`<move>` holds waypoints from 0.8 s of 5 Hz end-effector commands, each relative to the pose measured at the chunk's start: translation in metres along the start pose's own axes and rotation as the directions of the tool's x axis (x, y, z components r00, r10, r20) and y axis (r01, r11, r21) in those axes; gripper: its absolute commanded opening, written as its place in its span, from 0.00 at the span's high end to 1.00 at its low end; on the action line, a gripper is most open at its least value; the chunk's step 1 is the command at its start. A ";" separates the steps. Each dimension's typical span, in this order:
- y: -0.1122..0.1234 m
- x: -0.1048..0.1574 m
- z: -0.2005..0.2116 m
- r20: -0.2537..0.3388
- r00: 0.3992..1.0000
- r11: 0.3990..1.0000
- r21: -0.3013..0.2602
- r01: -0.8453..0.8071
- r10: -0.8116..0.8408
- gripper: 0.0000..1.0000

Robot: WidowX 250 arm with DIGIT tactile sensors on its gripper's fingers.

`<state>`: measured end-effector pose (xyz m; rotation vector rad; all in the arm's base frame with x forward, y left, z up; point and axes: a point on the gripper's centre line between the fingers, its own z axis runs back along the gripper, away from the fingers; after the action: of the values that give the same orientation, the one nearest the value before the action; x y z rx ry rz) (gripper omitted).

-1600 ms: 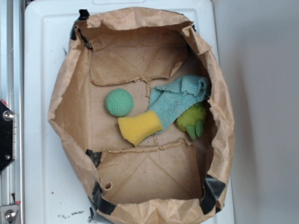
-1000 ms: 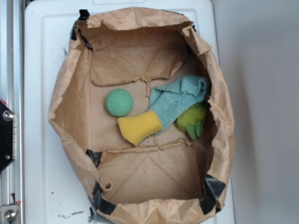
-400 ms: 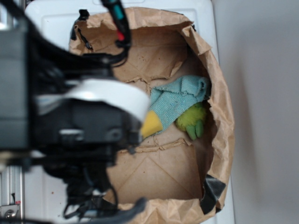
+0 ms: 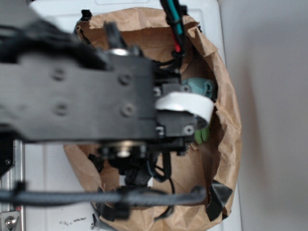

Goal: Grab the green sponge.

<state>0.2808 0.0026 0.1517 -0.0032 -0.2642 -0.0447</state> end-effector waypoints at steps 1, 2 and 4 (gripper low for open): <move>0.000 0.010 -0.024 0.026 1.000 0.999 -0.048 -0.008 0.010 0.00; -0.001 0.004 -0.054 -0.014 1.000 0.999 -0.030 0.019 -0.019 0.00; -0.007 0.008 -0.088 -0.022 0.995 0.995 0.017 0.095 -0.095 0.00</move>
<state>0.3059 -0.0038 0.0555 0.0265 -0.2018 -0.1273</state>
